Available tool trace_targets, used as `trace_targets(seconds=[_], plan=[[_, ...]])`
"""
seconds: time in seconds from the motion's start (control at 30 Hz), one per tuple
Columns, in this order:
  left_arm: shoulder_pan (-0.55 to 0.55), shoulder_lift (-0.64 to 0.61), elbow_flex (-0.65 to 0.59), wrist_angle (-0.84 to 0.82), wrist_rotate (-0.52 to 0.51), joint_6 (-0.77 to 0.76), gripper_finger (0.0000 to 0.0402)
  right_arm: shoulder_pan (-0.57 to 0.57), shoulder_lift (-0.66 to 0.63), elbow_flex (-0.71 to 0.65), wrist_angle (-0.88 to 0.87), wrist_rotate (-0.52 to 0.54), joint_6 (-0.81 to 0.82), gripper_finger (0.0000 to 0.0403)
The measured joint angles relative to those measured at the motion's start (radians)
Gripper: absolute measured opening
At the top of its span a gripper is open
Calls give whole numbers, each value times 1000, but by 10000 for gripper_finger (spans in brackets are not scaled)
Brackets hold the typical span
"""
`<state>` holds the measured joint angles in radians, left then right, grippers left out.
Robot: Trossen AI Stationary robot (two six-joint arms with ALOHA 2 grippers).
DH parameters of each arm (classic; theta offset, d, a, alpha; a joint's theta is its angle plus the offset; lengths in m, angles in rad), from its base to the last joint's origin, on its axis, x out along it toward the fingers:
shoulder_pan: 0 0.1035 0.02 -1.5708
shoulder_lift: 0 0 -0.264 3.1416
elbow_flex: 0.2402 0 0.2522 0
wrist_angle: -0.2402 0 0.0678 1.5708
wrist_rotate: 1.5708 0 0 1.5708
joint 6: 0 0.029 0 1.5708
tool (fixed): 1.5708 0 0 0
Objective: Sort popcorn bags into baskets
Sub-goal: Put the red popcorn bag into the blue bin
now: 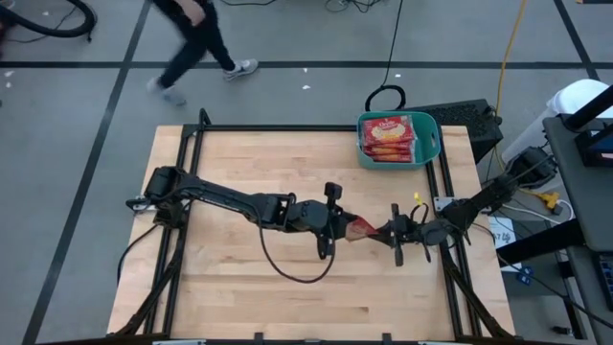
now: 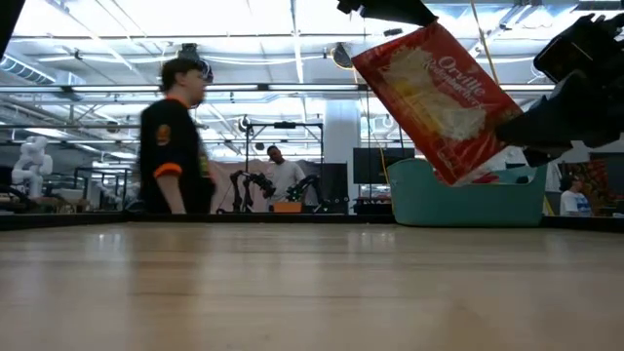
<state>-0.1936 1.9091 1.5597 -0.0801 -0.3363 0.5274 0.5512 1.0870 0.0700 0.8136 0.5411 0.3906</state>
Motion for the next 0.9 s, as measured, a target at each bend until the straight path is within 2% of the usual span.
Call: trace_targets(seconds=[0.17,0.37,0.43,0.5,0.6,0.73,0.9], plan=[[4,0,1,-45,-13,-88,14,-11,0,0,12,-3,-12,12],[10,-38,-1,-255,-54,-290,82,-15,-1,9,2,1,31,3],[12,-68,-1,-343,-61,-376,104,-35,-2,38,-53,-29,11,2],[22,-92,-1,-408,-68,-463,122,-74,-1,91,-164,-84,-10,1],[38,-114,0,-510,-77,-559,140,-145,-2,205,-431,-186,-15,1],[48,-112,-2,-587,-83,-613,148,-212,-1,344,-787,-259,-28,0],[49,-114,-90,-483,-84,-623,143,-256,-1,454,-1050,-309,-94,0]])
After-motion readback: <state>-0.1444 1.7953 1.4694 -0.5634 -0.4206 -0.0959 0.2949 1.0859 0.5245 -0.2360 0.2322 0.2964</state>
